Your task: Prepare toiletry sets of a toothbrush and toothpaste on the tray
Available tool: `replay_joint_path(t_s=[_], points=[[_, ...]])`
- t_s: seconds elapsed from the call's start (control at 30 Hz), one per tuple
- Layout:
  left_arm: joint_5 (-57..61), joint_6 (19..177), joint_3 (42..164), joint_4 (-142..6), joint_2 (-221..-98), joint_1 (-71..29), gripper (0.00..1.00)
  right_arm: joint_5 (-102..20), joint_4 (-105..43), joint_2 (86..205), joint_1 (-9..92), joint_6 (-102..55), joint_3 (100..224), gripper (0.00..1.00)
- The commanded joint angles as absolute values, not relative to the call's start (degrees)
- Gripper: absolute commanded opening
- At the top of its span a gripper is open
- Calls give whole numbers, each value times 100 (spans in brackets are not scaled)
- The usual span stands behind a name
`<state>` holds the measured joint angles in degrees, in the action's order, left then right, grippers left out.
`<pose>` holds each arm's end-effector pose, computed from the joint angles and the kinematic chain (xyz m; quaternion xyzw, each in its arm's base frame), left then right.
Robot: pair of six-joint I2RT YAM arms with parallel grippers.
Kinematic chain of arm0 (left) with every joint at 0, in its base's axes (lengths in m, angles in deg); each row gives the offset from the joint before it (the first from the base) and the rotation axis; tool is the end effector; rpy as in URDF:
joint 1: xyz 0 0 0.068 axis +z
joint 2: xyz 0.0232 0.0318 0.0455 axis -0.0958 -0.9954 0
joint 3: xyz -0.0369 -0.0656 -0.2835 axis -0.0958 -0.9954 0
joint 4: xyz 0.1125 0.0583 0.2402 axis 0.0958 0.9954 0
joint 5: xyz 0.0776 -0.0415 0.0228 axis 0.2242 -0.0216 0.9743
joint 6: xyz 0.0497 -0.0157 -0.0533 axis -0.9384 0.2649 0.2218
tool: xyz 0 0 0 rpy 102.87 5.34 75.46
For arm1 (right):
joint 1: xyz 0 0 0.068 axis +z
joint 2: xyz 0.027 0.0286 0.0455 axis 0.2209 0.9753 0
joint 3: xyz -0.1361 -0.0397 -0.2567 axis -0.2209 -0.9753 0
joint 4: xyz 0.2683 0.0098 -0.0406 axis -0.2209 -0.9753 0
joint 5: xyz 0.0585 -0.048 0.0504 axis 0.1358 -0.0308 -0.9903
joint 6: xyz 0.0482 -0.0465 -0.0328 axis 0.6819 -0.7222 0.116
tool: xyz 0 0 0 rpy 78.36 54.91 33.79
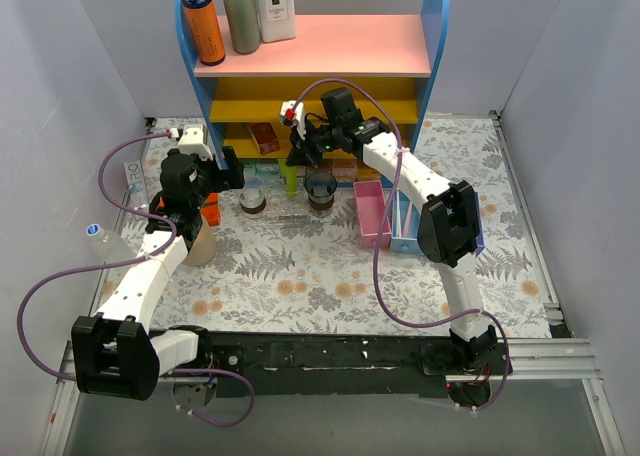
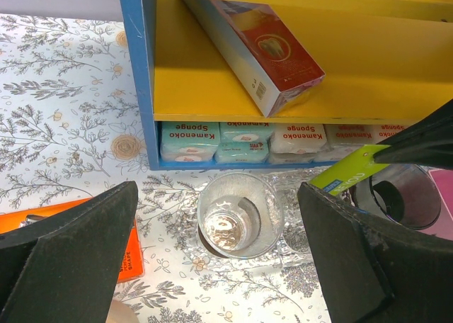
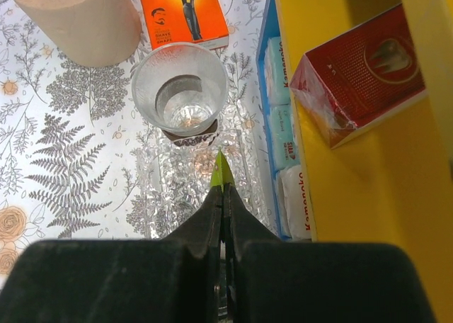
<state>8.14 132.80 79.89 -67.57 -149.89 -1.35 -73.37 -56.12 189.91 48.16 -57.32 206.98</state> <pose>0.2956 -0.0376 0.3199 -0.2571 0.7530 -0.2810 0.5366 0.4260 0.3518 0.3194 -0.5685 0.6125 0.3281 0.4405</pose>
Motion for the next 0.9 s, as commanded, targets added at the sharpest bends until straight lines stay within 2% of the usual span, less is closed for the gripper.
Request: replay_joint_path(t_s=[0.0, 0.87], points=[[825, 13261, 8203, -6785, -14952, -100, 98, -7361, -5463, 19034, 4845, -5794, 21007, 1], [754, 13279, 8194, -6794, -14987, -100, 98, -7177, -5384, 19175, 4933, -5917, 20796, 1]])
